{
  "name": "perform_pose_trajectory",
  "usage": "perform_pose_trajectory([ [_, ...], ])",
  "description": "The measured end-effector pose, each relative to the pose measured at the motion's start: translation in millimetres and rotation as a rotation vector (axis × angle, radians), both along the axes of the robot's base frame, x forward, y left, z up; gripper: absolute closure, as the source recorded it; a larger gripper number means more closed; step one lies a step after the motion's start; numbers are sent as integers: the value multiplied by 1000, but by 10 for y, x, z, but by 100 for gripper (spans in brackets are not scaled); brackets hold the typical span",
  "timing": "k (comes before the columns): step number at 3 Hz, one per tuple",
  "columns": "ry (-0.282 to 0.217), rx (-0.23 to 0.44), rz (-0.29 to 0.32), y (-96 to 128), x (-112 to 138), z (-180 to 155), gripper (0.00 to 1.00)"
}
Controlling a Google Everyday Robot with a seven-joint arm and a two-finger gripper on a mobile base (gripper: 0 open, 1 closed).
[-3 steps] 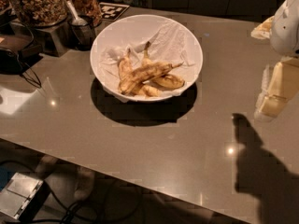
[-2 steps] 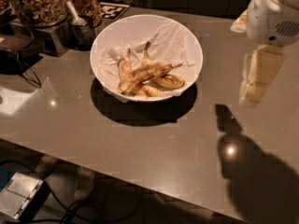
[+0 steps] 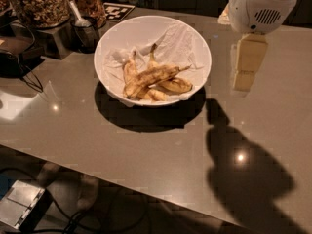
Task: Pick banana from white bowl
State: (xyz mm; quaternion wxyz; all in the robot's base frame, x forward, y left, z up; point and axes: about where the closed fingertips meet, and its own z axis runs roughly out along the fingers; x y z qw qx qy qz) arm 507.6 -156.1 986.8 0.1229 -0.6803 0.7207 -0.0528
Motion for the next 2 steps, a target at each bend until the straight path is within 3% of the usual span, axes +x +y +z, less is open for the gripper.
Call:
perform_pose_trajectory([
  [1, -25, 2, 27, 127, 119, -3, 0],
  [2, -28, -29, 85, 434, 371, -1, 0],
])
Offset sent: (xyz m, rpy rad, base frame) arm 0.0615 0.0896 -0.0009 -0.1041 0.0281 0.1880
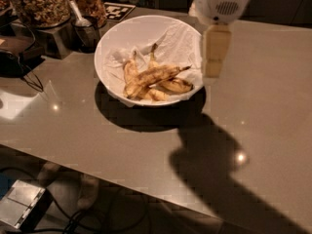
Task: Pick banana from white bowl
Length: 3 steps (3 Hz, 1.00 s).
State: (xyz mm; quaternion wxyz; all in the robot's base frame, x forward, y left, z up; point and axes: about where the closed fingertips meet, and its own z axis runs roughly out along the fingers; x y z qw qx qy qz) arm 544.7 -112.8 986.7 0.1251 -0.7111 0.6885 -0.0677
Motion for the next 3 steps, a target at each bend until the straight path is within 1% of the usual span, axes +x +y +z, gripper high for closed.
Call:
perform_pose_trajectory([
  [1, 13, -28, 57, 386, 282, -47, 0],
  [2, 37, -34, 84, 638, 464, -168, 2],
  [3, 83, -39, 85, 781, 552, -384, 13],
])
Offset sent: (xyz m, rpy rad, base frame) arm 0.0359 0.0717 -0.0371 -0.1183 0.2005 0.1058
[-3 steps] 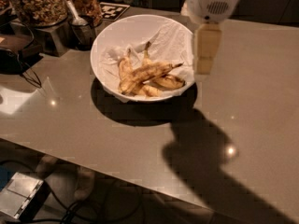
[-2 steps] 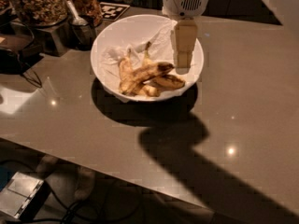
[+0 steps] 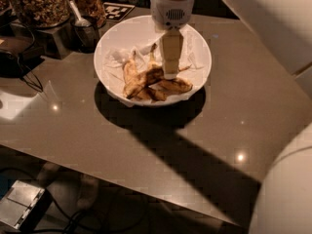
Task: Pick banana from white bowl
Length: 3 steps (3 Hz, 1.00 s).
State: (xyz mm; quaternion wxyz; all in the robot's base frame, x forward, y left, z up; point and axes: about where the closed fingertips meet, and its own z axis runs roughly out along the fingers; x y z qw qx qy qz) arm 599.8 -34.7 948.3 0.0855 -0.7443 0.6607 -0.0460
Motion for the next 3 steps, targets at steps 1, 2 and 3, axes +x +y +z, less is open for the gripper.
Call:
perform_pose_trajectory([
  [1, 43, -24, -8, 58, 41, -229, 25],
  [2, 102, -48, -19, 67, 48, -521, 28],
  [3, 150, -65, -23, 64, 45, -761, 28],
])
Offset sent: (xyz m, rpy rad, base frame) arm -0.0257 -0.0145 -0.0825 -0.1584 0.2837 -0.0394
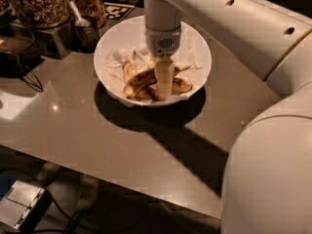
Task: Pick banana from white bowl
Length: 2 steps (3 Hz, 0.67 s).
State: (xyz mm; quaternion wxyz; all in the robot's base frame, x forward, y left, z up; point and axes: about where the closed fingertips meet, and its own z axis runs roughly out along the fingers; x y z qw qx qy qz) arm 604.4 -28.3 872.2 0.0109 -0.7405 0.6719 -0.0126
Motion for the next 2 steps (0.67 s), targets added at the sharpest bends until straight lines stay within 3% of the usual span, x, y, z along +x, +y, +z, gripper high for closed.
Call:
perform_pose_trajectory([
  [2, 0, 6, -16, -18, 13, -69, 69],
])
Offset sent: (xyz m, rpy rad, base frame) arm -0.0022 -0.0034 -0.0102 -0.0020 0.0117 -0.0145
